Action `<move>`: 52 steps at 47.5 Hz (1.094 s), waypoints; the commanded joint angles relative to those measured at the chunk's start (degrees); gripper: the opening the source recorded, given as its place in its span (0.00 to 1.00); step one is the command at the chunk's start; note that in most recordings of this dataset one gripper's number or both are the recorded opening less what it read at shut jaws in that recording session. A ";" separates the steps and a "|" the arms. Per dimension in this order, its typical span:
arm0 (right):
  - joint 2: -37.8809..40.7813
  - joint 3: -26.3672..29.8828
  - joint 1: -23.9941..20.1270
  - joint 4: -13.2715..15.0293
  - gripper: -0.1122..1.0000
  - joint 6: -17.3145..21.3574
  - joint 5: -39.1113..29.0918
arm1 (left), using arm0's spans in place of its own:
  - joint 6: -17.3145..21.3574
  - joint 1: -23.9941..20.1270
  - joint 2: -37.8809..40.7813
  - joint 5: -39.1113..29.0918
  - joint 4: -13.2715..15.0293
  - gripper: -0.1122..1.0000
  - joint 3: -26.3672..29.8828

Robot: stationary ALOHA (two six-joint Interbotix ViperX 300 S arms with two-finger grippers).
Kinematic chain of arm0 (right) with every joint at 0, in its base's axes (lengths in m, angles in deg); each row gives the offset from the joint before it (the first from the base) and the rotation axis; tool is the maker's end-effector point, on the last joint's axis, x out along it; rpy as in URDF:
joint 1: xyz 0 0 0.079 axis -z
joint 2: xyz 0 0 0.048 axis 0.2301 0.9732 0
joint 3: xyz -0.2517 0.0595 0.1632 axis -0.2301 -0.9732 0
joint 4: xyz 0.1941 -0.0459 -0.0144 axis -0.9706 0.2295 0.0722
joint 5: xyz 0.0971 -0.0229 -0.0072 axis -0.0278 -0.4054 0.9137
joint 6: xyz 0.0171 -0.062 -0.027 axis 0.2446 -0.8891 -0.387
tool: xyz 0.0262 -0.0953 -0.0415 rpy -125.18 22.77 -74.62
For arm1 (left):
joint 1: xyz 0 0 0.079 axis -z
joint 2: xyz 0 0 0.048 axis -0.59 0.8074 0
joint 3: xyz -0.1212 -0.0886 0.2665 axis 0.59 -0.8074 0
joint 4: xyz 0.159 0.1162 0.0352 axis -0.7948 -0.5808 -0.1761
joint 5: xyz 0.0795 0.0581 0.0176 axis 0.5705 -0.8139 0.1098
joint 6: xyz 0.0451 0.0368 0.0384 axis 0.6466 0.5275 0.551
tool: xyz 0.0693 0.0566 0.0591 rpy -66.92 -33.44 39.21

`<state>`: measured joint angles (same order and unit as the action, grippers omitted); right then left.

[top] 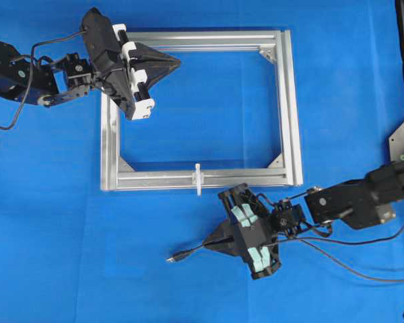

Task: Insert the wire through the string loop located in the center.
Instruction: 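Lift the cable with the right gripper and swing it toward the frame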

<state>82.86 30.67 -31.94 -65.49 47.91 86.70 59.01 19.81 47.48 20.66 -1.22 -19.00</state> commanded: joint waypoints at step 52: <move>-15.12 4.22 -0.35 0.00 0.08 0.00 -15.38 | 0.00 0.18 -1.49 0.18 -0.18 0.10 0.44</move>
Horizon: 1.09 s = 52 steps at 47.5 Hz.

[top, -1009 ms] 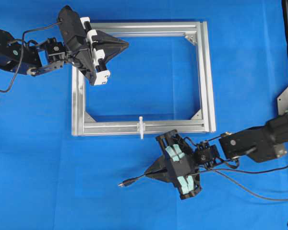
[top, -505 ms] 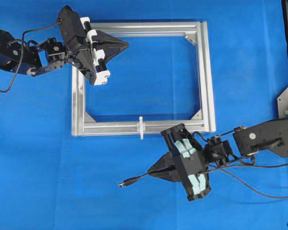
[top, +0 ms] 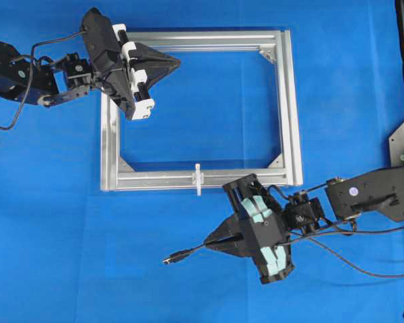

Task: Insert the wire through the string loop located in the center.
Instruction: 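Lift the cable with the right gripper and swing it toward the frame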

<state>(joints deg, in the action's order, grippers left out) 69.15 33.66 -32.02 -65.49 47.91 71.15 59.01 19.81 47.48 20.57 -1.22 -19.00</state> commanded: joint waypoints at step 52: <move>-1.41 0.53 -0.26 0.00 0.08 0.00 0.35 | 0.00 0.44 -1.49 0.26 -0.18 0.10 0.44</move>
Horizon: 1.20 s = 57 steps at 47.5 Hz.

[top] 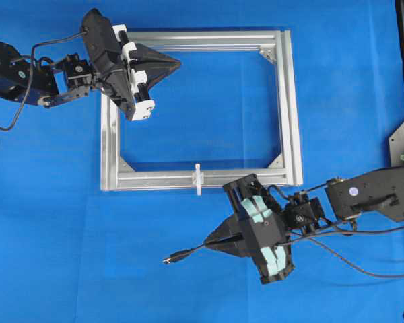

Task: Insert the wire through the string loop located in the center.
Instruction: 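Lift the cable with the right gripper and swing it toward the frame, then move the right gripper left along the near rail toward the zip-tie loop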

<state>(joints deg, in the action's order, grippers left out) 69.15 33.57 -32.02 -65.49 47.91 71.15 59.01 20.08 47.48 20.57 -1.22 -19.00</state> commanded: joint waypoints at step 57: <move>-15.47 -16.44 -0.44 -0.18 0.08 0.00 0.53 | -0.09 0.62 -1.49 0.26 -0.18 0.10 0.62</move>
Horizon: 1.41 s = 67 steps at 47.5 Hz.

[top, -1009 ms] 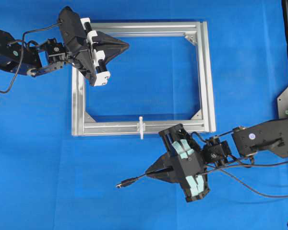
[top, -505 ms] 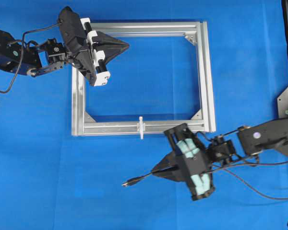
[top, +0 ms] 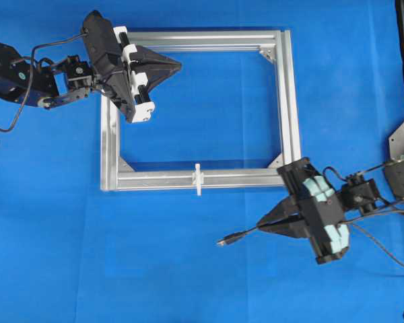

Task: Insert the wire through the string loop located in the center.
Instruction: 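Move the right gripper left along the near rail toward the zip-tie loop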

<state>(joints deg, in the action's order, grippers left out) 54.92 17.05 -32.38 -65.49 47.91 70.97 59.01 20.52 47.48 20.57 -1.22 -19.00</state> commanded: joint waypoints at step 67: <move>5.54 -1.32 14.50 -5.01 0.08 0.09 5.62 | -0.09 0.79 -1.41 0.26 -0.18 0.10 0.79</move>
<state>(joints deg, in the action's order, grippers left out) 60.80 15.29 -17.96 -70.32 47.91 75.89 59.01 21.13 47.48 20.57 -1.22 -19.00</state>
